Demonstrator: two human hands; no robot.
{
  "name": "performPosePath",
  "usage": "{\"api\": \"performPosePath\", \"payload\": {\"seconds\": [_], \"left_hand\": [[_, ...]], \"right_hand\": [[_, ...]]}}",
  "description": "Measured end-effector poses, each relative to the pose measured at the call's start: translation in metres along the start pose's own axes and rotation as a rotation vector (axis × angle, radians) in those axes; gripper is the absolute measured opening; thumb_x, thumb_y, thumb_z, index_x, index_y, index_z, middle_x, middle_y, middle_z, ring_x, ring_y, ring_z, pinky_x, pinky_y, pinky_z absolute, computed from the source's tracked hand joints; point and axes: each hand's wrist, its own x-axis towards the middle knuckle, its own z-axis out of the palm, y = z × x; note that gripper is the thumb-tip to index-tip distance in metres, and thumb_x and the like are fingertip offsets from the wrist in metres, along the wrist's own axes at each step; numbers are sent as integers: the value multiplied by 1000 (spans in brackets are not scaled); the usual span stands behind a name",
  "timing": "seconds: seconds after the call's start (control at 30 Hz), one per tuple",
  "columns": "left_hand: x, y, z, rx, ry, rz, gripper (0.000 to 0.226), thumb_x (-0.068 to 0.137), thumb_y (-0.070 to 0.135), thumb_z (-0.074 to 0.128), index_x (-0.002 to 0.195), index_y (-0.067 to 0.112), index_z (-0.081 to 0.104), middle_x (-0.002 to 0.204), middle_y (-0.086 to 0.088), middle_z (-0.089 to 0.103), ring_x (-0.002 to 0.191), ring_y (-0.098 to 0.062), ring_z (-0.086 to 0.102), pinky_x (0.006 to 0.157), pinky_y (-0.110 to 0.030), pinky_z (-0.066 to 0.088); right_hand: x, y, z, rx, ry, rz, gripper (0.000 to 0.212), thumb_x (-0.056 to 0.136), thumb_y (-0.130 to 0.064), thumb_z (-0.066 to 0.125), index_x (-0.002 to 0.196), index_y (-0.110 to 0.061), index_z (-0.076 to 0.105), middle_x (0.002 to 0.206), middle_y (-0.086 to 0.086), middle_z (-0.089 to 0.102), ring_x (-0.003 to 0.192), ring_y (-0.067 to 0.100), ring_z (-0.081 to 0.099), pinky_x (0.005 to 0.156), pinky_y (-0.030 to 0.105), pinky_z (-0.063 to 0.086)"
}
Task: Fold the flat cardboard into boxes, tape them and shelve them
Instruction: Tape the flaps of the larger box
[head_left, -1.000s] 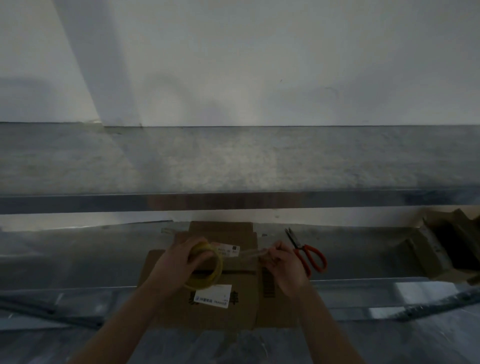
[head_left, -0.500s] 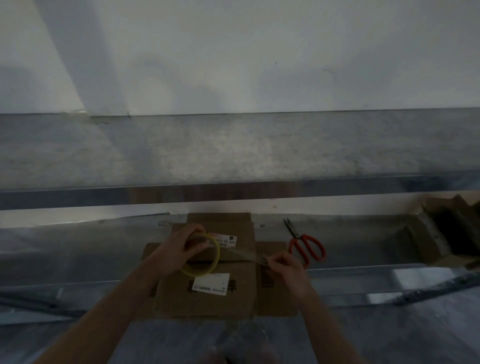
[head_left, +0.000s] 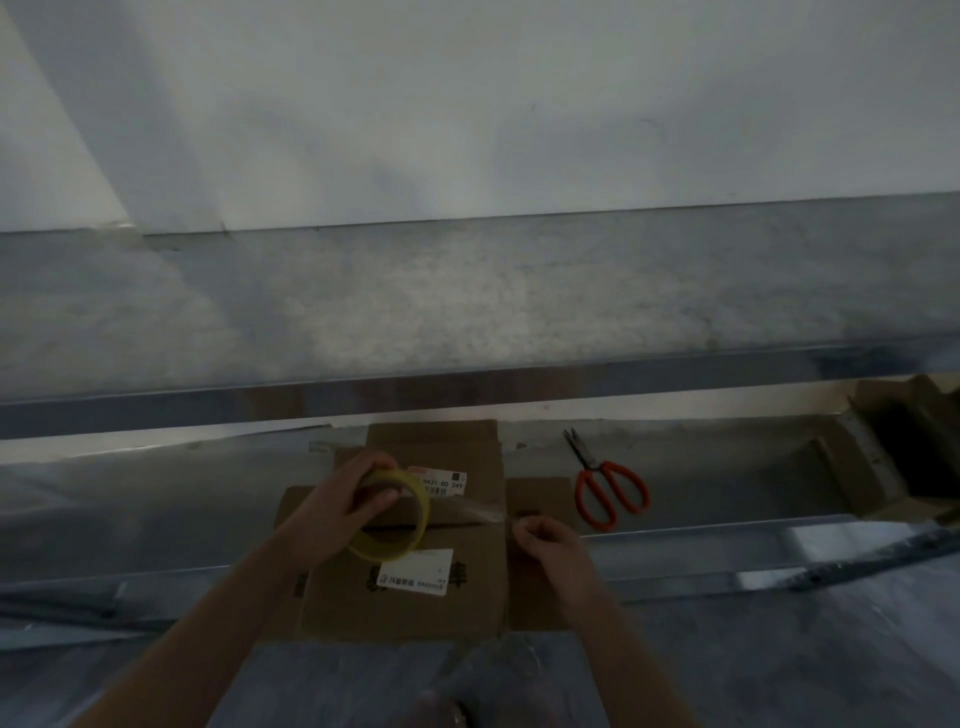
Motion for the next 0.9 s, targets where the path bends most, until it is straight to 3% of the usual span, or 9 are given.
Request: {"api": "performPosePath", "payload": {"seconds": [0.07, 0.2, 0.33, 0.43, 0.5, 0.6, 0.67, 0.77, 0.9], "left_hand": [[0, 0, 0, -7, -2, -21, 22, 93, 35, 57, 107, 49, 48, 104, 32, 51, 96, 6, 55, 72, -17, 47], [2, 0, 1, -12, 7, -38, 22, 93, 33, 58, 106, 48, 48, 104, 32, 52, 97, 7, 55, 73, -17, 46], [0, 2, 2, -4, 18, -41, 24, 93, 33, 58, 106, 50, 48, 104, 33, 51, 97, 8, 54, 68, -13, 46], [-1, 5, 1, -14, 21, -55, 24, 92, 34, 59, 106, 49, 48, 103, 30, 53, 94, 6, 56, 67, -14, 49], [-2, 7, 2, -16, 35, -57, 24, 91, 34, 60, 106, 49, 48, 100, 24, 55, 92, 3, 58, 69, -14, 49], [-7, 11, 2, -28, 47, -66, 25, 91, 33, 61, 106, 49, 48, 99, 20, 56, 90, 1, 58, 72, -18, 52], [-13, 13, 3, -43, 47, -91, 28, 91, 32, 62, 107, 49, 47, 99, 18, 57, 89, 0, 59, 74, -23, 53], [-23, 19, 2, -19, 59, -97, 24, 90, 49, 55, 111, 48, 44, 104, 14, 56, 89, -3, 59, 77, -32, 52], [-34, 24, -7, 152, 103, -115, 39, 84, 70, 38, 114, 47, 44, 116, 21, 48, 106, -2, 46, 96, -38, 34]], "right_hand": [[1, 2, 3, -21, 24, -11, 5, 83, -25, 76, 81, -23, 72, 87, -1, 74, 93, 21, 68, 89, 39, 52], [0, 11, 11, -130, 163, -80, 30, 80, -28, 79, 93, -28, 52, 93, -1, 65, 91, 20, 64, 80, 33, 49], [-19, 24, 20, -267, 297, -330, 39, 83, -17, 75, 95, -45, 51, 103, -16, 61, 97, 6, 60, 91, 32, 51], [-39, 31, 22, -323, 144, -419, 44, 94, -19, 61, 115, -56, 50, 124, -23, 56, 116, 0, 53, 104, 32, 45], [-47, 30, 21, -254, 20, -381, 38, 94, -43, 58, 128, -53, 45, 135, -19, 49, 124, 3, 50, 109, 35, 42], [-49, 25, 22, -499, -99, -409, 82, 80, -70, 56, 148, -50, 14, 144, -22, 25, 129, 2, 37, 110, 29, 37], [-51, 20, 27, -616, -106, -418, 93, 81, -67, 57, 150, -50, -3, 151, -17, 16, 132, 8, 37, 110, 34, 39], [-47, 16, 28, -661, -64, -418, 89, 85, -64, 55, 148, -53, -7, 159, -11, 13, 133, 15, 43, 105, 38, 45], [-44, 12, 31, -721, -31, -394, 82, 88, -65, 50, 142, -61, -11, 159, -15, 15, 121, 19, 56, 96, 40, 50]]}}
